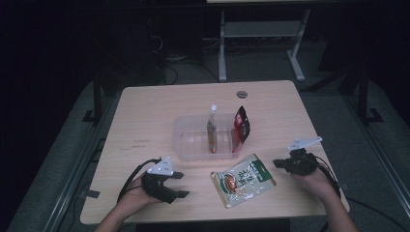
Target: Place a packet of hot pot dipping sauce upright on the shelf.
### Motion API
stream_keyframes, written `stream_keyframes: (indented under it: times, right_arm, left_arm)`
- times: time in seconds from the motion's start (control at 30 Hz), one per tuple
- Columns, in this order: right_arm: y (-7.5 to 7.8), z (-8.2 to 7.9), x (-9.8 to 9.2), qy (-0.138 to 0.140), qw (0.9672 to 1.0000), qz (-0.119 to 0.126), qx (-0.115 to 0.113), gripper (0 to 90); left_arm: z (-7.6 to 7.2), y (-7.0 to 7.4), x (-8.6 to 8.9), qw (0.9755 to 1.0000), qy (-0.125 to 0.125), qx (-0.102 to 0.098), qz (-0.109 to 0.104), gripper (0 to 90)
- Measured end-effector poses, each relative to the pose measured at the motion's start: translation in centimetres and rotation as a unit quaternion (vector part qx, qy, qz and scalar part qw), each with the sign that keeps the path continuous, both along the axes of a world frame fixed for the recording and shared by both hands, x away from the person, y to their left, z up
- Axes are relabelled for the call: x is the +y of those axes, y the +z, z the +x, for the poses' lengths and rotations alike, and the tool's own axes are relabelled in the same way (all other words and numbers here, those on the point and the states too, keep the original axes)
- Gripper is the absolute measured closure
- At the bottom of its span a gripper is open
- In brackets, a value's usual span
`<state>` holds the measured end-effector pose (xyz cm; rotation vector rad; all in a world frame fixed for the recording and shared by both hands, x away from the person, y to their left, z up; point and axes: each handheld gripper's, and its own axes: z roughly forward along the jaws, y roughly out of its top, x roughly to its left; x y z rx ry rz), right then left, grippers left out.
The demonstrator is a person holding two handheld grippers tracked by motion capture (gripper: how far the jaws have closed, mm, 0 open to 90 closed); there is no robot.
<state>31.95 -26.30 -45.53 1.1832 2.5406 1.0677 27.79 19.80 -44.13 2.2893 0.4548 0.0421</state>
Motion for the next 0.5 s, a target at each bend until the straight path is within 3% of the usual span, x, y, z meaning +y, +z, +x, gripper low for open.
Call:
stream_keyframes:
  times: [0.27,0.5]
  right_arm:
    - [-0.6,0.3,1.3,0.025,0.9995,-0.004,0.018,90.0]
    - [-0.9,0.6,2.6,0.041,0.9989,-0.006,0.021,90.0]
  left_arm:
    - [-0.2,-0.1,0.1,1.0000,0.001,0.001,0.000,30.7]
    - [-0.2,-0.2,0.1,1.0000,0.004,0.004,-0.002,30.7]
